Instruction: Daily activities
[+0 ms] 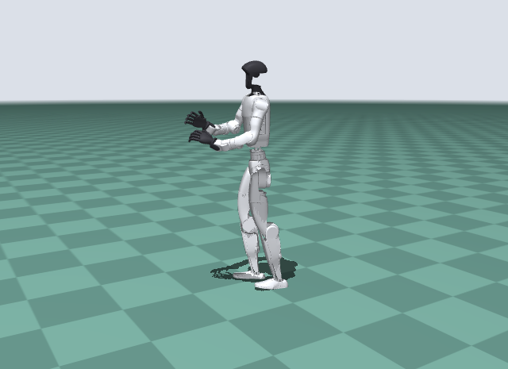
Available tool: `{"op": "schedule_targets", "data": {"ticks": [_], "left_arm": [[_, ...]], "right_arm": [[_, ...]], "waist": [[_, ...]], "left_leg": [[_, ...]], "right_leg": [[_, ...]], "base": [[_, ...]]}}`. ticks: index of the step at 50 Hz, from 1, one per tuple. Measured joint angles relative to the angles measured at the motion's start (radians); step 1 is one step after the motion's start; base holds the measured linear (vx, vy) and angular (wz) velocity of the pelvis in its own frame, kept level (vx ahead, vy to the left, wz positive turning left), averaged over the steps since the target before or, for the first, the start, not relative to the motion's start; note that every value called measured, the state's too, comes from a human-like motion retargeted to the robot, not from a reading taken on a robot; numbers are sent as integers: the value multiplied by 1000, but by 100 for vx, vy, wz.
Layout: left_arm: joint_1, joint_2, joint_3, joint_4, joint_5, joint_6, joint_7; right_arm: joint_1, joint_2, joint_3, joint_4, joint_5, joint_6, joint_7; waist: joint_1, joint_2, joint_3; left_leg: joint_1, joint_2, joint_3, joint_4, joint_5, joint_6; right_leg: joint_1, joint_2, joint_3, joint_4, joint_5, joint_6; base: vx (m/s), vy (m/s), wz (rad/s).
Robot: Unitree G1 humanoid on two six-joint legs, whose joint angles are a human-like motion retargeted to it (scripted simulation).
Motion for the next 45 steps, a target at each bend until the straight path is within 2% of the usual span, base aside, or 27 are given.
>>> {"op": "schedule_targets", "data": {"ticks": [13, 25, 35, 45], "left_arm": [[91, -34, 63, -79, -158, 26, 21], [133, -68, 135, -137, -281, 46, 0], [129, -86, 158, -142, -280, 59, 2], [140, -80, 156, -142, -260, 65, 2]], "right_arm": [[114, 44, 34, -9, 252, 10, 58], [109, 57, 38, 10, 388, 39, 146], [90, 54, 46, 6, 358, 57, 174], [79, 45, 32, 15, 253, 62, 115]], "waist": [[-29, 4, 29], [-31, -10, 60], [-25, -16, 61], [-21, 0, 50]], "left_leg": [[14, -9, 20, -34, -9, 5], [25, -21, 29, -71, 18, 7], [28, -22, 6, -77, 26, 11], [27, -13, -12, -59, 15, 14]], "right_leg": [[-17, -3, 7, 13, 9, 11], [-44, -11, 23, 43, 38, 30], [-48, -10, 35, 41, 15, 12], [-29, -1, 34, 22, 1, 3]], "base": [[-2, 2, -3], [-4, 3, -6], [0, 0, 0], [0, 0, 0]]}}
